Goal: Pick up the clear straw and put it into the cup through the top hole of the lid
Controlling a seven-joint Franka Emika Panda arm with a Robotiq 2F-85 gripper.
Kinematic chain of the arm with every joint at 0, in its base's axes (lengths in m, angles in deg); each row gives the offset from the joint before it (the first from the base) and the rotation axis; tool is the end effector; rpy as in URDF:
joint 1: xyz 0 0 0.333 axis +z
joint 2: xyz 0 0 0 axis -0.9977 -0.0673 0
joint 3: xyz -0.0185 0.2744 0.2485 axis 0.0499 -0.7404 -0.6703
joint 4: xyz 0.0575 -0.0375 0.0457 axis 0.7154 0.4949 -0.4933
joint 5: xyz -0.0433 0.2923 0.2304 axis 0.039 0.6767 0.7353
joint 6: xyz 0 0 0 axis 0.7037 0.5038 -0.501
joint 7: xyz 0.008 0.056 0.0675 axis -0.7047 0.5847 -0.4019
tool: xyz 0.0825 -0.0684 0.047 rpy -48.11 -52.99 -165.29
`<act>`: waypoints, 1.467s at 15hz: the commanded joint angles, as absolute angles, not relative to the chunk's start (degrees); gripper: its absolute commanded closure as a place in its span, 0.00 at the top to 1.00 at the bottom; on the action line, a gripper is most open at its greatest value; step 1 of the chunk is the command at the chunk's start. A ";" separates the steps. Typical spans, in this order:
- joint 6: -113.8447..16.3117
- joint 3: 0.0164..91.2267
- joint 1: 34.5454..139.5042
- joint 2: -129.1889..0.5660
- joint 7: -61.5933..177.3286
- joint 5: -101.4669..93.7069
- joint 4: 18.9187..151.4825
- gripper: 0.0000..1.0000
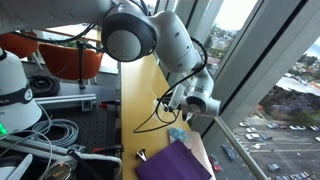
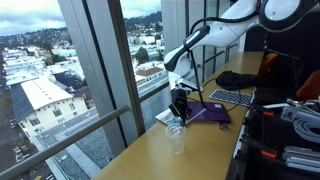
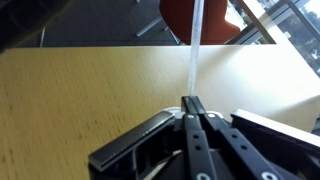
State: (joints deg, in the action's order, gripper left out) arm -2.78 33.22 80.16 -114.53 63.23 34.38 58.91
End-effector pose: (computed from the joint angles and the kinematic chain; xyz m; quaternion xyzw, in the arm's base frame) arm 0.6984 0.0694 0.1015 -0.8608 0.0963 0.3530 0.3536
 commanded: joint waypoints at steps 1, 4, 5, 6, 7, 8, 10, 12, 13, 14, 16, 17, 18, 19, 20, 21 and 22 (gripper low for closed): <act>-0.08 32.55 80.15 -115.87 60.09 35.21 55.93 0.00; -0.14 32.30 80.59 -114.72 59.54 35.15 56.66 0.00; -0.04 32.13 80.68 -114.44 59.46 35.19 56.83 0.00; 0.09 31.97 80.80 -114.20 59.34 35.20 56.88 0.00; 0.47 31.85 80.83 -114.13 59.23 35.20 56.72 0.00; 0.90 31.82 80.93 -114.13 58.95 35.12 56.40 0.00; 1.85 31.98 81.02 -114.23 58.12 34.98 55.80 0.00; 2.35 32.32 81.06 -113.82 57.25 34.83 55.96 0.00; 2.60 32.50 81.06 -113.44 56.88 34.70 56.32 0.00; 2.88 32.61 81.08 -113.26 56.51 34.67 56.41 0.00; 3.26 32.76 81.05 -113.00 56.02 34.63 56.55 0.00; 3.27 32.91 81.05 -112.70 55.92 34.56 56.99 0.00; 3.33 33.04 81.02 -112.55 55.91 34.46 57.10 0.00; 3.39 33.16 80.92 -112.54 55.87 34.43 57.02 0.00; 3.26 33.32 80.87 -112.51 55.90 34.35 57.08 0.00; 3.28 33.44 80.76 -112.59 55.97 34.30 57.07 0.00; 3.34 33.56 80.62 -113.01 55.99 34.24 56.64 0.00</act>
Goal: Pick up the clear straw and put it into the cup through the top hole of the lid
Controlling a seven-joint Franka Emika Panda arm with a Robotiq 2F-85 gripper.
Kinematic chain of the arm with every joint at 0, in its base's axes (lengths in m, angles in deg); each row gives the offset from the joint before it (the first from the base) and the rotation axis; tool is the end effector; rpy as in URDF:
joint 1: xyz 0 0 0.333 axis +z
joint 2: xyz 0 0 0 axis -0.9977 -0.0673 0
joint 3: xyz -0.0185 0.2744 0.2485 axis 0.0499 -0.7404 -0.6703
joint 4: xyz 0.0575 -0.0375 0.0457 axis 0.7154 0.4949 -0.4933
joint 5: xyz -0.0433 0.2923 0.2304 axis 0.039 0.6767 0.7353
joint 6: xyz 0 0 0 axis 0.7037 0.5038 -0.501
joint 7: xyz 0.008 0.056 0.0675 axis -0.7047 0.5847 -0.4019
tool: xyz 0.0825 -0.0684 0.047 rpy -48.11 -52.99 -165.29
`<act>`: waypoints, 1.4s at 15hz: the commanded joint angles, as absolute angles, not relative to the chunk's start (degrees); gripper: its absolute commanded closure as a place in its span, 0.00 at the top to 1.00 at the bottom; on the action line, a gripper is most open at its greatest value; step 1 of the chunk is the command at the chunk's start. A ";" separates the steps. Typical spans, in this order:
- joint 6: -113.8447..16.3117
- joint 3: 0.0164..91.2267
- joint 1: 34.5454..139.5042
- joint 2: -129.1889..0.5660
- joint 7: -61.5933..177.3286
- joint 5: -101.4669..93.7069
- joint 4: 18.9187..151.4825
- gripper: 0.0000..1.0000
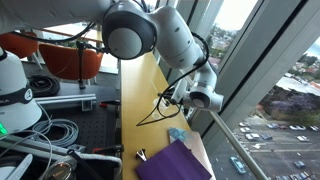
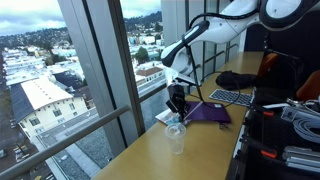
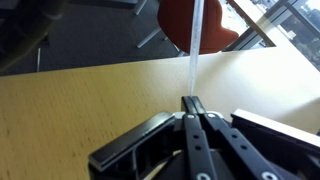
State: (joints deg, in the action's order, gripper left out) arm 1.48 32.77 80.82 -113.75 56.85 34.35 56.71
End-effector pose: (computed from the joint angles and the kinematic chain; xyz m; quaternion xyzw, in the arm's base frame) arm 0.7021 0.0822 0.1270 -0.8512 0.1166 0.3837 0.3384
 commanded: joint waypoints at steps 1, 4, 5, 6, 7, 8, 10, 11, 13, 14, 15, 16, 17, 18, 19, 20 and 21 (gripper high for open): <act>3.40 33.66 80.50 -113.22 56.00 34.23 56.46 0.00; 3.40 34.08 80.43 -113.61 55.97 34.11 56.35 0.00; 3.46 34.19 80.45 -113.89 55.98 34.07 56.14 0.00; 3.46 34.22 80.42 -114.16 56.12 34.11 55.95 0.00; 3.47 34.07 80.36 -114.36 56.63 34.18 55.75 0.00; 3.34 34.01 80.46 -114.39 56.84 34.14 55.70 0.00; 3.09 33.96 80.55 -114.33 57.28 34.08 55.71 0.00; 3.14 34.00 80.54 -114.40 57.25 34.05 55.63 0.00; 3.42 34.08 80.42 -114.96 56.91 34.07 54.99 0.00; 3.50 34.06 80.38 -115.09 56.86 34.10 54.90 0.00; 3.44 34.07 80.37 -115.20 56.89 34.10 54.85 0.00; 3.42 33.99 80.34 -115.41 57.00 34.17 54.71 0.00; 3.38 33.92 80.36 -115.57 57.10 34.20 54.58 0.00; 3.38 33.84 80.38 -115.72 57.25 34.21 54.46 0.00; 3.33 33.80 80.40 -115.85 57.41 34.20 54.35 0.00; 3.31 33.79 80.39 -115.98 57.44 34.21 54.20 0.00; 3.38 33.84 80.39 -116.22 57.35 34.16 53.81 0.00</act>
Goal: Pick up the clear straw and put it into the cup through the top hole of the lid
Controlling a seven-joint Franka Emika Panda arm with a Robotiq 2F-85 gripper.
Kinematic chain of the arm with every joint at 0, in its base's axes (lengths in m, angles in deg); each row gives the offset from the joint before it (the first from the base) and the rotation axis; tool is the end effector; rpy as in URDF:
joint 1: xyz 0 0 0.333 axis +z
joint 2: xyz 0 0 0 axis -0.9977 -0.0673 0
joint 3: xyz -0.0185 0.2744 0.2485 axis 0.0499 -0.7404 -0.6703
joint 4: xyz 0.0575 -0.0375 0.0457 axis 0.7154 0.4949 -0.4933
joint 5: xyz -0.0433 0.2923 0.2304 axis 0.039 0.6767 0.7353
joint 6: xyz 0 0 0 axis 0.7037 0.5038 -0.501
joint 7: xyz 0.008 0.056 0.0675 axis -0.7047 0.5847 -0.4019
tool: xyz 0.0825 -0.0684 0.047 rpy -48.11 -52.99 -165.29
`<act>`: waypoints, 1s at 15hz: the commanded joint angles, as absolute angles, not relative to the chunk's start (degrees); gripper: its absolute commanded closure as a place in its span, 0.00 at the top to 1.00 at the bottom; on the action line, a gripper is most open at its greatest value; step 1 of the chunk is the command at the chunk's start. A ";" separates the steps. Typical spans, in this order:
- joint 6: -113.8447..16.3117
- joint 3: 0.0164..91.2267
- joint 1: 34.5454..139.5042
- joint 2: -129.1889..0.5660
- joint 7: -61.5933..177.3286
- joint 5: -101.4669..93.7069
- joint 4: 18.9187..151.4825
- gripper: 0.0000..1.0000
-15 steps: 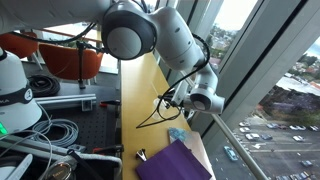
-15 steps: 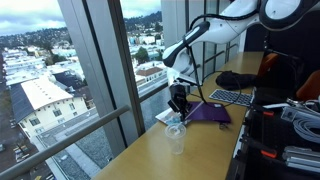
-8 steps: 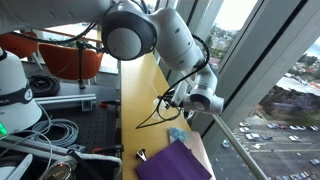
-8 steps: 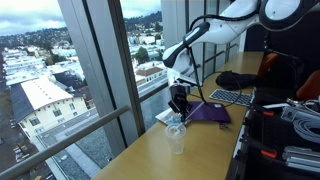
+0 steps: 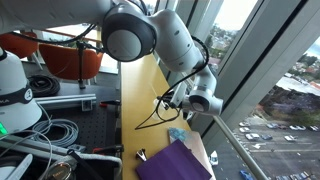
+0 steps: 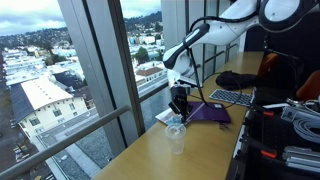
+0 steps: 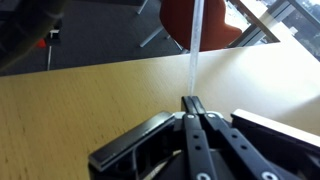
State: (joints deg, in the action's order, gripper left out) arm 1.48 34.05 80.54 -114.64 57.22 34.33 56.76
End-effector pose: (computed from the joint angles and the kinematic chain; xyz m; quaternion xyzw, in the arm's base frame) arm 0.6992 0.0685 0.1131 -0.8505 0.1264 0.3870 0.3331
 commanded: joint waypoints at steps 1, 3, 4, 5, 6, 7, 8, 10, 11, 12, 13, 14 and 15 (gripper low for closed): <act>3.32 33.87 80.38 -116.32 57.41 34.13 53.64 0.00; 3.35 33.88 80.36 -116.73 57.25 34.13 53.03 0.00; 3.39 33.85 80.33 -117.09 57.23 34.13 52.51 0.00; 3.49 33.82 80.30 -117.55 57.11 34.14 51.90 0.00; 3.50 33.77 80.28 -117.96 57.08 34.13 51.37 0.00; 3.60 33.70 80.23 -118.41 57.05 34.14 50.77 0.00; 3.63 33.66 80.20 -118.84 56.99 34.13 50.19 0.00; 3.86 33.54 80.11 -119.96 56.79 34.11 48.70 0.00; 3.97 33.47 80.11 -120.43 56.66 34.08 48.10 0.00; 4.03 33.44 80.16 -120.89 56.54 34.01 47.56 0.00; 4.31 33.36 80.14 -121.53 56.23 34.03 46.92 0.00; 4.55 33.34 80.09 -122.14 55.89 34.03 46.26 0.00; 4.86 33.29 80.00 -122.66 55.51 34.07 45.64 0.00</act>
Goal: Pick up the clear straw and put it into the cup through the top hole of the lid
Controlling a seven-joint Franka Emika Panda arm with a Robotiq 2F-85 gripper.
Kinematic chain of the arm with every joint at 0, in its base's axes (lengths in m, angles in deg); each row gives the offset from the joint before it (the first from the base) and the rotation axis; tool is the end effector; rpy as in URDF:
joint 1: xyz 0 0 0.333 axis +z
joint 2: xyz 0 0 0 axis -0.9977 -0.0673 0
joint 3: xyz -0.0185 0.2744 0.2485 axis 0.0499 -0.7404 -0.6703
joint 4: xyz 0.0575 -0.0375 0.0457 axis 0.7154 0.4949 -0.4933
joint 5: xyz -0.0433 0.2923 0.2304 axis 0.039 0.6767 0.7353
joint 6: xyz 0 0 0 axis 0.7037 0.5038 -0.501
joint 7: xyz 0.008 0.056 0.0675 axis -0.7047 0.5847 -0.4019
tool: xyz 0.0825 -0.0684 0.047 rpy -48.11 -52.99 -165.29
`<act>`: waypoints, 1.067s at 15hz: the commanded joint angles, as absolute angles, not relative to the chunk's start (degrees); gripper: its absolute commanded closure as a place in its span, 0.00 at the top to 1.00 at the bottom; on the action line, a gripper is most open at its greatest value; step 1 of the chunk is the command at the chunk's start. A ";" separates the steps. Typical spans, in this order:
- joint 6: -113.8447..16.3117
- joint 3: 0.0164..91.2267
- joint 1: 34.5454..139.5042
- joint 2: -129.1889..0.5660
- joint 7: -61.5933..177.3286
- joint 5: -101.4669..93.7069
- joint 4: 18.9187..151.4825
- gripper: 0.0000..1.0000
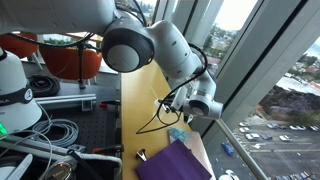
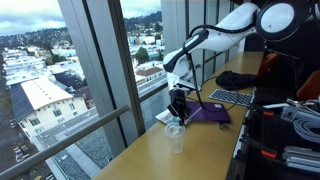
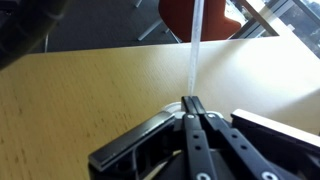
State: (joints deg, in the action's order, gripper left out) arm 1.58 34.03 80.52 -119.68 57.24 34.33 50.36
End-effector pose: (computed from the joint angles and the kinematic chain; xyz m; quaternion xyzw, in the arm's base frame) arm 0.7117 0.0643 0.0881 -0.8532 0.1274 0.3756 0.3387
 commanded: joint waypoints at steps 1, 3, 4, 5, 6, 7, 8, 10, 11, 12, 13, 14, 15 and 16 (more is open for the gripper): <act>5.26 33.26 79.84 -123.27 54.96 34.16 44.87 0.00; 6.51 33.08 79.56 -124.40 54.05 34.37 43.36 0.00; 7.35 33.01 79.45 -125.00 53.57 34.45 42.55 0.00; 8.08 32.96 79.37 -125.65 52.97 34.54 41.68 0.00; 8.94 32.93 79.24 -126.27 52.37 34.60 40.77 0.00; 9.78 32.90 79.08 -126.86 51.90 34.63 39.89 0.00; 10.39 32.86 78.99 -127.40 51.47 34.63 38.98 0.00; 11.85 32.80 78.77 -128.17 50.82 34.57 37.37 0.28; 12.29 32.76 78.68 -128.54 50.52 34.56 36.54 0.33; 13.15 32.69 78.38 -128.77 50.57 34.53 35.80 0.40; 13.78 32.63 78.19 -129.04 50.55 34.51 35.03 0.48; 14.45 32.57 77.93 -129.13 50.61 34.51 34.32 0.55; 15.25 32.49 77.68 -129.16 50.67 34.49 33.58 0.63; 15.92 32.43 77.53 -129.16 50.83 34.42 32.82 0.70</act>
